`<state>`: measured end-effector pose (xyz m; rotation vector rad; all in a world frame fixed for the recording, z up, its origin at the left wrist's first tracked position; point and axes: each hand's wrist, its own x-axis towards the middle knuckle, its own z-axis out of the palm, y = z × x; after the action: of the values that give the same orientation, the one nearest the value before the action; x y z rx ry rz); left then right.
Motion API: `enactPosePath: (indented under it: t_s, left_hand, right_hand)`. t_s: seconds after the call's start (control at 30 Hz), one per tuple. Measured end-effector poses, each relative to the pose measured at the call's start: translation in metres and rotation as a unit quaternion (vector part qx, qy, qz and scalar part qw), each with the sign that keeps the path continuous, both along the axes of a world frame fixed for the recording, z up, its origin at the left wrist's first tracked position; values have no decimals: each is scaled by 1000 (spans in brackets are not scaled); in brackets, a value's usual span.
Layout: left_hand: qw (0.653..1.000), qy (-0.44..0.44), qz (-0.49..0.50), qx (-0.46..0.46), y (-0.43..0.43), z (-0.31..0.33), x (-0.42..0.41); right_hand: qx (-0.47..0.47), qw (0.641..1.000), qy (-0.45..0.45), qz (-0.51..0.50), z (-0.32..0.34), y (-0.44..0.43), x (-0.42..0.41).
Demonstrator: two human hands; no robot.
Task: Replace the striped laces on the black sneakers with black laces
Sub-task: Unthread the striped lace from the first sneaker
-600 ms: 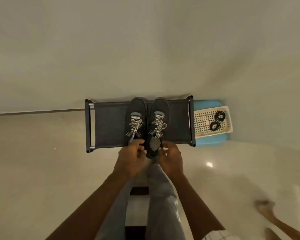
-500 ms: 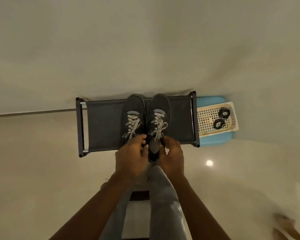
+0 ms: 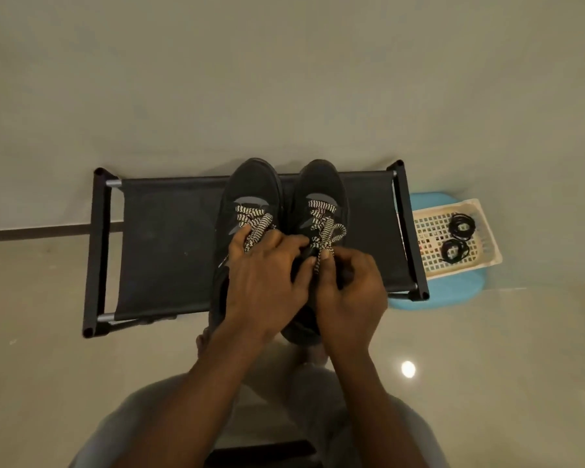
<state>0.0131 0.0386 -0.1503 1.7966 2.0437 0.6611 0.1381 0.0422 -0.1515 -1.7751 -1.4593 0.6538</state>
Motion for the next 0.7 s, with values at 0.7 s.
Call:
enactPosePath:
  t_s: [0.7]
  left_hand:
    - [993, -12, 32, -117, 17, 36, 2]
  right_hand:
    - [-22, 935, 343, -85, 132, 41, 33]
